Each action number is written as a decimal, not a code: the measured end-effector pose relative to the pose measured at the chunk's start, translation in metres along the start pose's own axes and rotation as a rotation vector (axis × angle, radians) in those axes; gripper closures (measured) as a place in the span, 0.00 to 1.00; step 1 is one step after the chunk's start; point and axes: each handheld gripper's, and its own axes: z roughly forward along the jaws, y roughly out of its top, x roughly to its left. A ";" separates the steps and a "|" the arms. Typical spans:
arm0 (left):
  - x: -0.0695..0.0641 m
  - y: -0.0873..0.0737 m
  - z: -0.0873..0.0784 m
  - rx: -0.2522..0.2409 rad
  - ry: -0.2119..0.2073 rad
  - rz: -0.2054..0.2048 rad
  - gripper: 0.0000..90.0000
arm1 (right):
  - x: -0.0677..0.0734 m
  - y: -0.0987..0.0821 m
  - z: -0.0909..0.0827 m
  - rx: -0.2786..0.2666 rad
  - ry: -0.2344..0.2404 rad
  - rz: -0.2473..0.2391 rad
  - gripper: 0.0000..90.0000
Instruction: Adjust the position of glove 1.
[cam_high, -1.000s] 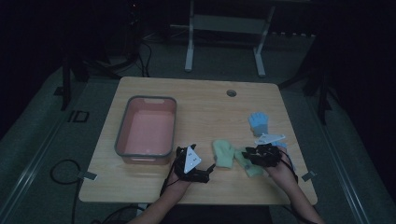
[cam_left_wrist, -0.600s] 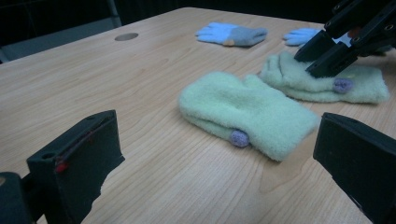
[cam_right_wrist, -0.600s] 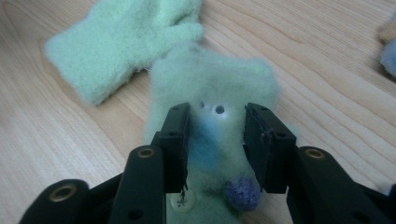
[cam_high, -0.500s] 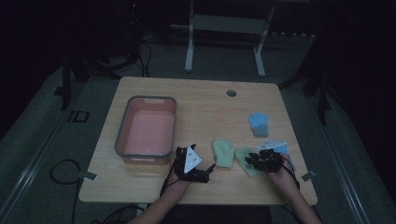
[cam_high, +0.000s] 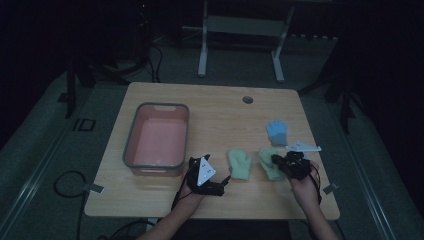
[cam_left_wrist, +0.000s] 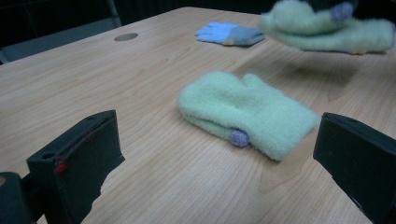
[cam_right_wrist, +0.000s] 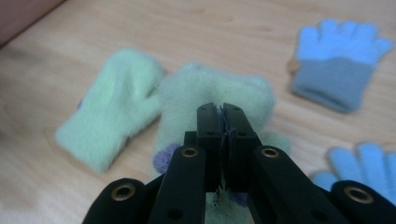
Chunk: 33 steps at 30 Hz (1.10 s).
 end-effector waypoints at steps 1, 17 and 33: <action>0.000 0.000 0.000 0.000 0.000 -0.001 0.01 | 0.000 0.002 -0.001 -0.002 -0.012 0.009 0.97; 0.000 0.000 0.000 -0.001 -0.001 0.001 0.01 | 0.005 -0.003 0.017 -0.006 -0.174 0.137 0.97; 0.000 0.000 0.000 -0.001 -0.002 -0.002 0.01 | -0.007 -0.021 0.052 0.041 -0.153 0.143 0.84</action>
